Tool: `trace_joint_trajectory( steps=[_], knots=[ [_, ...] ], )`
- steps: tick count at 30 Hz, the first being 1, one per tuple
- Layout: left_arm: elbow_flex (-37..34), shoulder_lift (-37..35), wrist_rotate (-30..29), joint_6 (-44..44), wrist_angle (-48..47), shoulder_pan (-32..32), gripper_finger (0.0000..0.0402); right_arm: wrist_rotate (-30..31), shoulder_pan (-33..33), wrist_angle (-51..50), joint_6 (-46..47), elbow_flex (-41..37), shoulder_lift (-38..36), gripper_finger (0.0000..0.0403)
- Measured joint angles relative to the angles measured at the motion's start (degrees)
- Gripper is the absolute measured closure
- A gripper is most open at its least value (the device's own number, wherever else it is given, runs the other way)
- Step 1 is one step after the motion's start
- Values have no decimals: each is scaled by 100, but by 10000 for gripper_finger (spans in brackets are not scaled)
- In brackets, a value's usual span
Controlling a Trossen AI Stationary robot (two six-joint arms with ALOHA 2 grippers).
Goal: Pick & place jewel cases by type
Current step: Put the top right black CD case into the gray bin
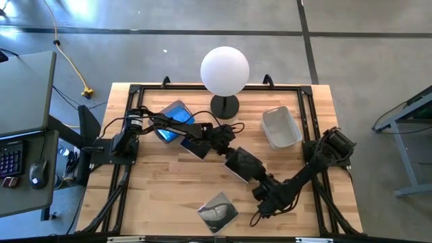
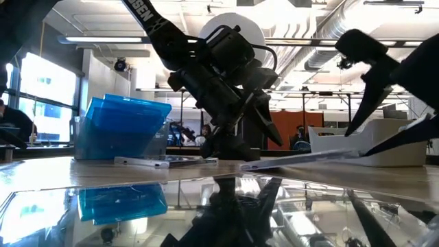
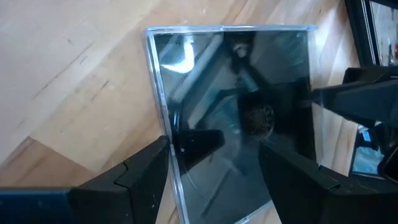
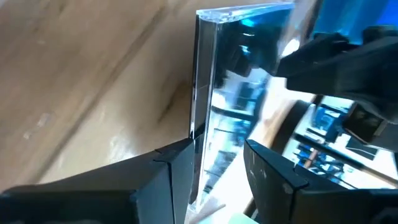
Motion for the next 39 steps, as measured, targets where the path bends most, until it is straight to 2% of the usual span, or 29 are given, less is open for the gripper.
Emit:
trace_joint_trajectory(
  steps=[10, 16, 22, 28, 35, 39],
  knots=[
    [7, -3, 1, -11, -39, -1, 160, 255, 34, -274, 201, 369, -17, 270],
    [7, -3, -8, -7, -35, -1, 160, 748, 140, -240, 181, 540, -25, 270],
    [7, -2, -5, 1, -20, -1, 160, 361, 103, -97, 310, 506, -25, 270],
    [7, -1, 85, -71, 22, -13, 160, 510, 96, 27, 314, 505, -25, 270],
    [70, 19, 248, -98, 68, -133, 160, -719, 8, 347, 365, 505, -21, 270],
    [74, 19, 239, -123, 73, -172, 160, -841, 1, 493, 327, 500, -19, 270]
  ],
)
